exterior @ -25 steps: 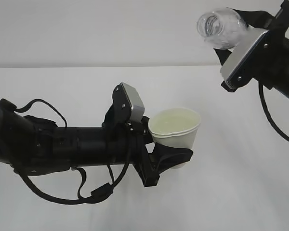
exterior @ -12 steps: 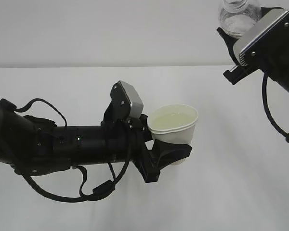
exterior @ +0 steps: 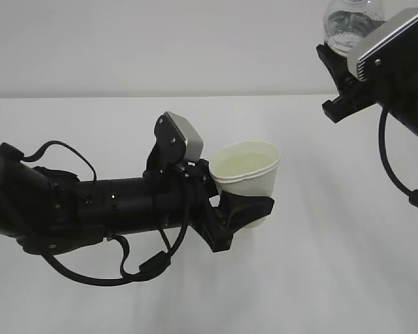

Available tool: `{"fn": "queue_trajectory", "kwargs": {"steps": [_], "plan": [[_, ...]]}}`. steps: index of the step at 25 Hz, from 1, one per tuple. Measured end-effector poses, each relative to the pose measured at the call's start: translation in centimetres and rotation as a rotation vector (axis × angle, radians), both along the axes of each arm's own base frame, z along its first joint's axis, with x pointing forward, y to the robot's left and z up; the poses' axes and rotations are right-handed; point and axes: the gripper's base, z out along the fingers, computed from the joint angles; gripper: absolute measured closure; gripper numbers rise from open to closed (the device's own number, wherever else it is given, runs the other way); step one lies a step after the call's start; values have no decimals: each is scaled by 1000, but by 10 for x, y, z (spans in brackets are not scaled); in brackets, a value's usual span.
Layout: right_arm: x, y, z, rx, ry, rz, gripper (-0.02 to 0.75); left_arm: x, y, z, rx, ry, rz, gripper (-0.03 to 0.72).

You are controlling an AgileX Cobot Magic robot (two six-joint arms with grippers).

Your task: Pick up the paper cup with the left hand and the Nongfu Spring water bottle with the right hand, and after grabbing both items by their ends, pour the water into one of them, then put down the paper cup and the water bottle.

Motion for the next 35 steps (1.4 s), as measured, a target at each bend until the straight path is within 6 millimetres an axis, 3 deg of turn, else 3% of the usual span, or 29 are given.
{"fn": "queue_trajectory", "kwargs": {"steps": [7, 21, 35], "plan": [[1, -2, 0, 121, 44, -4, 307, 6, 2, 2, -32, 27, 78, 258], [3, -7, -10, 142, 157, -67, 307, 17, 8, 4, -24, -48, 197, 258], [4, -15, -14, 216, 221, -161, 308, 47, 45, 4, -29, -49, 351, 258]]}}
